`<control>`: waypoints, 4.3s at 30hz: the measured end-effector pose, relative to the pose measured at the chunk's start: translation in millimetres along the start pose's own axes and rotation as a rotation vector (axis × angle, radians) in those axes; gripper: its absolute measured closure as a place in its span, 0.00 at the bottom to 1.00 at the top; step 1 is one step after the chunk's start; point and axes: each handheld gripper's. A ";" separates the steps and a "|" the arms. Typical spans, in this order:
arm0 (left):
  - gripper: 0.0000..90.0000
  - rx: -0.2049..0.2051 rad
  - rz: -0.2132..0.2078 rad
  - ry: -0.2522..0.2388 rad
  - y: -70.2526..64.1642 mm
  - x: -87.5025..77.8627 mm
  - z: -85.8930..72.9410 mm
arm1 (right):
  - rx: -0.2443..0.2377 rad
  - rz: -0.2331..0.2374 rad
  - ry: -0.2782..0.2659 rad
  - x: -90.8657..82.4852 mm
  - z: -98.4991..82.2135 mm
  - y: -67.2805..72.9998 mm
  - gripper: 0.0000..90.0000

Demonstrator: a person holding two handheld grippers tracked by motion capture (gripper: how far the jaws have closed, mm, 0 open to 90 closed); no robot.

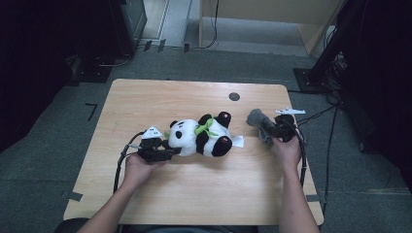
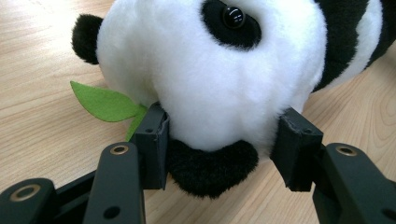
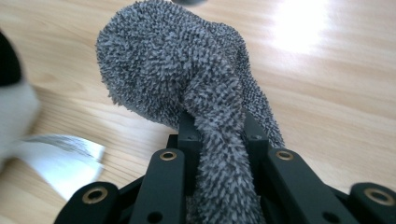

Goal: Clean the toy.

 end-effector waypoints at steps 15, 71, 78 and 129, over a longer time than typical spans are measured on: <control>0.50 0.000 0.002 -0.001 0.1 0.3 -0.4 | 0.031 0.009 0.053 29.4 -14.2 -19.8 0.79; 0.45 0.004 -0.003 -0.001 2.6 1.5 0.5 | -0.063 0.225 -0.055 -42.8 -10.0 76.5 0.22; 0.41 0.002 -0.001 -0.002 2.7 2.6 0.0 | -0.077 0.254 -0.055 -55.1 -9.8 90.2 0.24; 0.34 -0.015 -0.020 -0.009 5.7 3.3 0.6 | -0.239 0.371 -0.055 -13.8 -43.7 159.3 0.09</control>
Point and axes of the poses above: each handheld gripper's, and its own axes: x roughly forward along the jaws, z roughly out of its top, y roughly to its left, and after that the axes turned 6 degrees about x, right-handed
